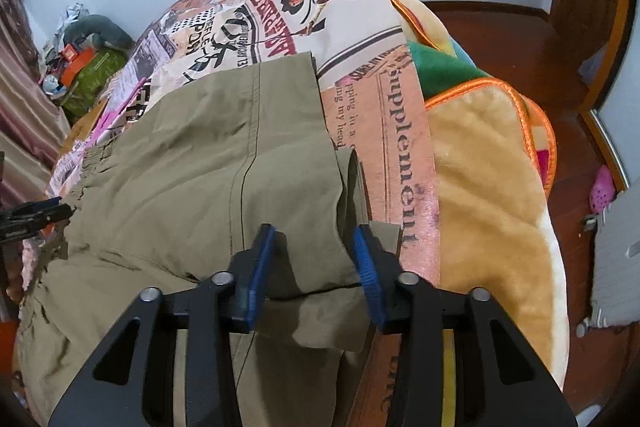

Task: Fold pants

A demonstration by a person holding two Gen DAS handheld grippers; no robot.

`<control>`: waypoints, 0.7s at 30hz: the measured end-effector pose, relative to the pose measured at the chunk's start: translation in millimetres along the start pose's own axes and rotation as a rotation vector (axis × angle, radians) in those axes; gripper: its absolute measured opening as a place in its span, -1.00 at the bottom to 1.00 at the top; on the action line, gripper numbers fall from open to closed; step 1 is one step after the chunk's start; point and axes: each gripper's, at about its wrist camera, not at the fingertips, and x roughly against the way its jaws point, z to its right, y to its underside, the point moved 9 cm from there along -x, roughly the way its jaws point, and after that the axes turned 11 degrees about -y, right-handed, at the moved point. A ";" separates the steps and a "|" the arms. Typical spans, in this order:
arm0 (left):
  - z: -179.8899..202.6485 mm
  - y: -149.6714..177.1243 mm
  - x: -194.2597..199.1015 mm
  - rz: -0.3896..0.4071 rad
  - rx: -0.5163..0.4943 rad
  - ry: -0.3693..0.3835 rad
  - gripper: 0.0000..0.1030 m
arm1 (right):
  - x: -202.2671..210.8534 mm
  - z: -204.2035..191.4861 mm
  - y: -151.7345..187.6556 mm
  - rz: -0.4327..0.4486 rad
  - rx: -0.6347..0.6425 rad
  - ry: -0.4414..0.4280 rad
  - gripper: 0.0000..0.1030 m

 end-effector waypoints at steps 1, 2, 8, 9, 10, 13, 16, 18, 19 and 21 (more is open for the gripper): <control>0.7 1.1 -1.4 0.000 -0.003 -0.005 0.35 | 1.0 0.0 0.8 0.002 0.014 0.015 -0.59; 2.2 2.3 -3.4 0.001 -0.011 -0.016 0.35 | 1.8 0.1 0.8 0.004 0.019 0.017 -0.65; 5.1 2.7 -3.6 0.033 -0.048 -0.062 0.39 | 11.2 -7.9 -5.2 0.053 0.085 0.048 -0.89; 4.3 2.6 -3.4 0.036 -0.050 -0.067 0.40 | 13.7 -11.2 -7.8 0.065 0.102 0.057 -0.90; 3.7 2.6 -3.4 0.040 -0.053 -0.075 0.44 | 14.4 -12.3 -11.1 0.073 0.105 0.058 -0.91; 2.0 2.9 -3.2 0.050 -0.057 -0.088 0.46 | 25.3 -18.8 -27.6 0.114 0.131 0.063 -0.92; 1.1 3.7 -2.6 0.061 -0.063 -0.102 0.48 | 33.3 -24.0 -44.6 0.142 0.163 0.075 -0.92; 0.9 4.3 -2.6 0.070 -0.066 -0.109 0.49 | 33.5 -26.1 -52.3 0.144 0.192 0.093 -0.93; 0.5 4.6 -2.7 0.073 -0.065 -0.111 0.49 | 30.0 -25.5 -53.5 0.134 0.204 0.103 -0.93; -0.6 5.1 -3.2 0.077 -0.061 -0.112 0.51 | 20.7 -21.8 -51.4 0.109 0.213 0.121 -0.93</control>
